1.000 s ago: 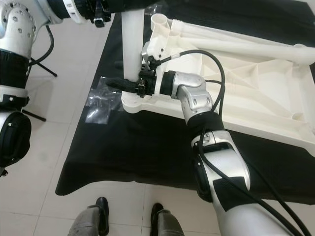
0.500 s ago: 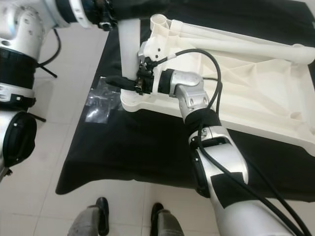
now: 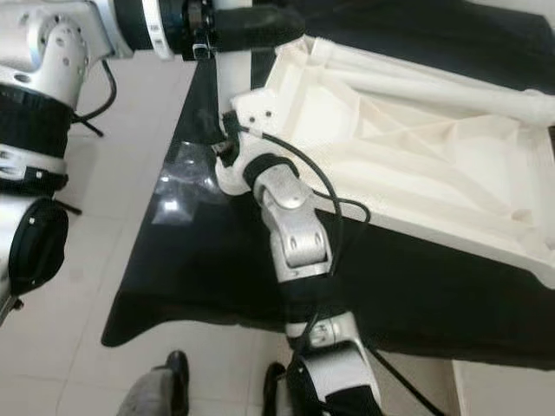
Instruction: Building children table
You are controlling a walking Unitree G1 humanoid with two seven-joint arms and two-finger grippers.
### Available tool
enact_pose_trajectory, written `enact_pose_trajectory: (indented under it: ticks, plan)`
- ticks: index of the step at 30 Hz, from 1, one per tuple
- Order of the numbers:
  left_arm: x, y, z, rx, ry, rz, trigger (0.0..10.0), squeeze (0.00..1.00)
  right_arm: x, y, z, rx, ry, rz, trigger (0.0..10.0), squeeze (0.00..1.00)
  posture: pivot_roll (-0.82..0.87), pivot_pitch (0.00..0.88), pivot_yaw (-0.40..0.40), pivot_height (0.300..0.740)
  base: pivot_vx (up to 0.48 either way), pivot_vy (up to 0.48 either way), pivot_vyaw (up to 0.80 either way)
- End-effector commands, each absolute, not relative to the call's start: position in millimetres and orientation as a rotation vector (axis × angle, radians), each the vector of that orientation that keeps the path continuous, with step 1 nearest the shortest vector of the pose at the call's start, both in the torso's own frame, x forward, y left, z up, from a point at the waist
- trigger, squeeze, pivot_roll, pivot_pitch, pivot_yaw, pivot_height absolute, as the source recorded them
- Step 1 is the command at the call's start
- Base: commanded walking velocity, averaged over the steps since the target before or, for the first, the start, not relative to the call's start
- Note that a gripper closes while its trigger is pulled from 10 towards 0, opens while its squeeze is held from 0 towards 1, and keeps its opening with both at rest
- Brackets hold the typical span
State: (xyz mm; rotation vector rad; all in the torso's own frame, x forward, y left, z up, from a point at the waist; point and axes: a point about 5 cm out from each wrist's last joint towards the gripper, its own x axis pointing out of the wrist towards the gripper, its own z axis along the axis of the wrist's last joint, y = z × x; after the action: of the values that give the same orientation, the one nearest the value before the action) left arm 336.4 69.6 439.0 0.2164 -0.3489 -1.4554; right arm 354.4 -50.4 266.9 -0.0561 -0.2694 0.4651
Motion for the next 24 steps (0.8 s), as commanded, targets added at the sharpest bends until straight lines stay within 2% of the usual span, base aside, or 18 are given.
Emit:
enact_pose_trajectory:
  ticks: [1,6,7,12,13,21,22,23,24]
  plan:
    - [332,61,435,0.247,-0.330,-1.509,10.0,0.00,362,-58,203,-0.042,0.057,0.405,0.0,0.00,0.08,0.334,-0.085,0.740,0.000,0.000,0.00]
    - [333,61,438,0.249,-0.340,-1.491,10.0,0.00,361,-62,213,-0.032,0.046,0.333,0.0,0.00,0.08,0.326,-0.080,0.740,0.000,0.000,0.00]
    - [333,60,437,0.248,-0.336,-1.495,0.0,0.00,357,-62,215,-0.030,0.049,0.319,0.0,0.00,0.08,0.325,-0.080,0.740,0.000,0.000,0.00]
    - [332,59,435,0.244,-0.322,-1.519,0.0,0.00,352,-61,217,-0.021,0.054,0.310,0.0,0.00,0.08,0.324,-0.072,0.740,0.000,0.000,0.00]
    - [332,59,435,0.248,-0.318,-1.529,0.0,0.00,353,-62,219,-0.016,0.050,0.316,10.0,0.00,0.09,0.323,-0.065,0.740,0.000,0.000,0.00]
    - [331,57,436,0.262,-0.313,-1.543,0.0,0.00,362,-68,233,-0.004,0.003,0.368,10.0,0.00,0.09,0.320,-0.059,0.740,0.000,0.000,0.00]
    - [331,57,436,0.266,-0.311,-1.545,0.0,0.00,368,-71,242,-0.020,-0.034,0.445,10.0,1.00,0.10,0.318,-0.055,0.740,0.000,0.000,0.00]
    - [331,56,437,0.272,-0.311,-1.549,0.0,0.00,374,-74,255,-0.028,-0.086,0.550,10.0,1.00,0.10,0.316,-0.055,0.740,0.000,0.000,0.00]
    - [331,56,437,0.272,-0.311,-1.549,0.0,0.00,374,-74,255,-0.028,-0.086,0.550,10.0,1.00,0.10,0.316,-0.055,0.740,0.000,0.000,0.00]
